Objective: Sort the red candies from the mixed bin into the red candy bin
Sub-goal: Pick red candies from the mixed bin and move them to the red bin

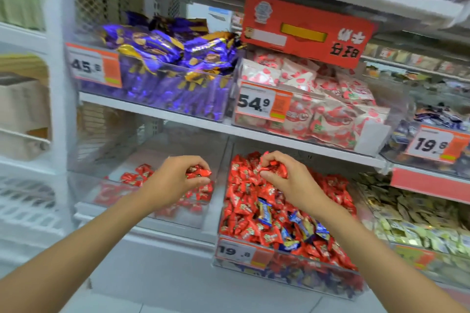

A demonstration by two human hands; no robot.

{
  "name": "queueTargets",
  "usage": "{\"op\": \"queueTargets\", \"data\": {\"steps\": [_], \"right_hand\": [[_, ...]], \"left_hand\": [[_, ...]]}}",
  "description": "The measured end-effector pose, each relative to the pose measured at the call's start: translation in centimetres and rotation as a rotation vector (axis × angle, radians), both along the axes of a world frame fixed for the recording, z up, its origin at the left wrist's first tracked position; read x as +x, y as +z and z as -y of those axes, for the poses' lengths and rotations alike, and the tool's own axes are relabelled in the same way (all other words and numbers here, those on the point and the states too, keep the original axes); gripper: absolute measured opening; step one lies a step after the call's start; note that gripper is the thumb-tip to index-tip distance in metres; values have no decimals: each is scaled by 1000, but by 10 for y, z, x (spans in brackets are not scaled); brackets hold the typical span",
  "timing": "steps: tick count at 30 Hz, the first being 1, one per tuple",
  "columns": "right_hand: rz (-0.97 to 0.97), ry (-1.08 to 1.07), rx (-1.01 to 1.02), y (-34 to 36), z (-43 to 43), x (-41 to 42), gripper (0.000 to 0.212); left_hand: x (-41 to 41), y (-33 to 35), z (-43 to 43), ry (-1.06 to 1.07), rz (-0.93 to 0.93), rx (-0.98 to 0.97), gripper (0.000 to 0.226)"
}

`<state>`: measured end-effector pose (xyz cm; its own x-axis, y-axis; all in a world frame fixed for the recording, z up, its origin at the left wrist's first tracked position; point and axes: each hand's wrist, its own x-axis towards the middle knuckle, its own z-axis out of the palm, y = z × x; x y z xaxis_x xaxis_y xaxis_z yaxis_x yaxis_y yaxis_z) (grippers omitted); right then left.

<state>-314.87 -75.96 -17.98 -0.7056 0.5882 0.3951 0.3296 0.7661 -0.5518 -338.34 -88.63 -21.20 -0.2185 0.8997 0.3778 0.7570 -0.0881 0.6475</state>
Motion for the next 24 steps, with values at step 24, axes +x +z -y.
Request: {"op": "queueTargets", "data": {"steps": [24], "right_hand": [[287,-53,309,-22,-40,-53,18]], "left_hand": [[-61,-13,-34,101,-220,-172,39]]}}
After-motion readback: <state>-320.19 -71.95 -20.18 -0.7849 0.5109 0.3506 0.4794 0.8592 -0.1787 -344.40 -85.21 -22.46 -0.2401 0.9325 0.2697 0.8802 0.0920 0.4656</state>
